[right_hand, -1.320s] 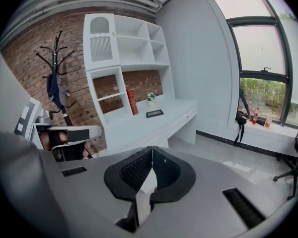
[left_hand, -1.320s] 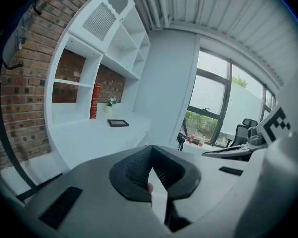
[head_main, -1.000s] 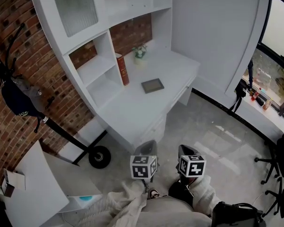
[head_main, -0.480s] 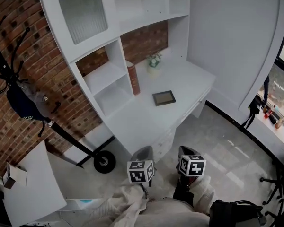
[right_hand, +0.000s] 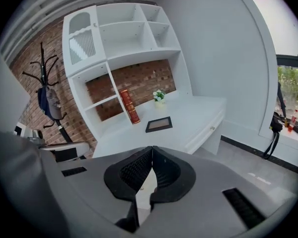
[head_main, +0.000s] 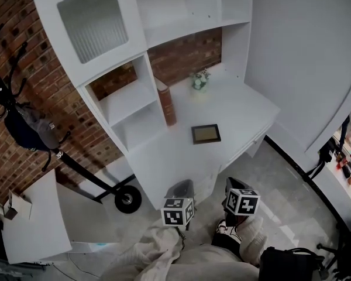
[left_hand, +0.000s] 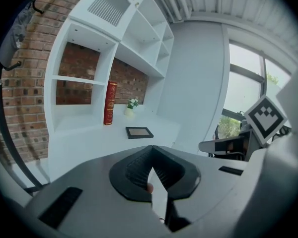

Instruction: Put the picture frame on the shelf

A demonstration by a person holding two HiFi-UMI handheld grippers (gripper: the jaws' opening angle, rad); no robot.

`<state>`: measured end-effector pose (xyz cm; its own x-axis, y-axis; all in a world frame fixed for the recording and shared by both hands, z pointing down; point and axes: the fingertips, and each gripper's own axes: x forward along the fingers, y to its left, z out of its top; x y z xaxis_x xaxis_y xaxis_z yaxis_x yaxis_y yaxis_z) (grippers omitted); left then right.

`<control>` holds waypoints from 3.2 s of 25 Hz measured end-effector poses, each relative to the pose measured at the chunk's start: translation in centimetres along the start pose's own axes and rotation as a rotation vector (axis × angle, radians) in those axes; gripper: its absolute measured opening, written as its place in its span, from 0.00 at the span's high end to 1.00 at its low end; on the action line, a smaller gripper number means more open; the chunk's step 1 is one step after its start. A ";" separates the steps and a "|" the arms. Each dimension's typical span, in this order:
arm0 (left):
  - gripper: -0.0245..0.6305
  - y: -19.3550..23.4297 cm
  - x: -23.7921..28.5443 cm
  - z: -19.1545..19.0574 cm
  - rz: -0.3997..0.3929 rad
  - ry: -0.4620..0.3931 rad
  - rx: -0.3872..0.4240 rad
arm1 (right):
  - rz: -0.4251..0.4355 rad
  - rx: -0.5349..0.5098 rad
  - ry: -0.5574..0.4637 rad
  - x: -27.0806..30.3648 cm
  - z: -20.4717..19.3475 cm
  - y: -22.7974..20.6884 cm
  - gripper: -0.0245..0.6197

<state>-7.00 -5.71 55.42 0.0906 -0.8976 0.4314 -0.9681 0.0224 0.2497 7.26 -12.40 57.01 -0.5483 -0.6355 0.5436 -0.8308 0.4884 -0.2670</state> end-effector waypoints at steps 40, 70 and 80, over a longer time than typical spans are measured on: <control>0.95 -1.6 19.6 7.8 0.086 0.044 -0.076 | 0.109 -0.039 0.084 13.1 12.2 -11.1 0.92; 0.95 5.0 29.1 21.0 -0.124 0.014 0.255 | 0.109 -0.072 0.150 22.8 16.9 -10.3 0.92; 0.73 4.6 33.5 13.0 -0.497 0.341 0.367 | 0.079 -0.042 0.225 25.9 15.4 -11.6 0.92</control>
<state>-11.43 -41.46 59.72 0.5528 -0.5737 0.6043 -0.8037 -0.5587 0.2047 1.22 -43.75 61.90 -0.5720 -0.4475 0.6875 -0.7791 0.5587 -0.2845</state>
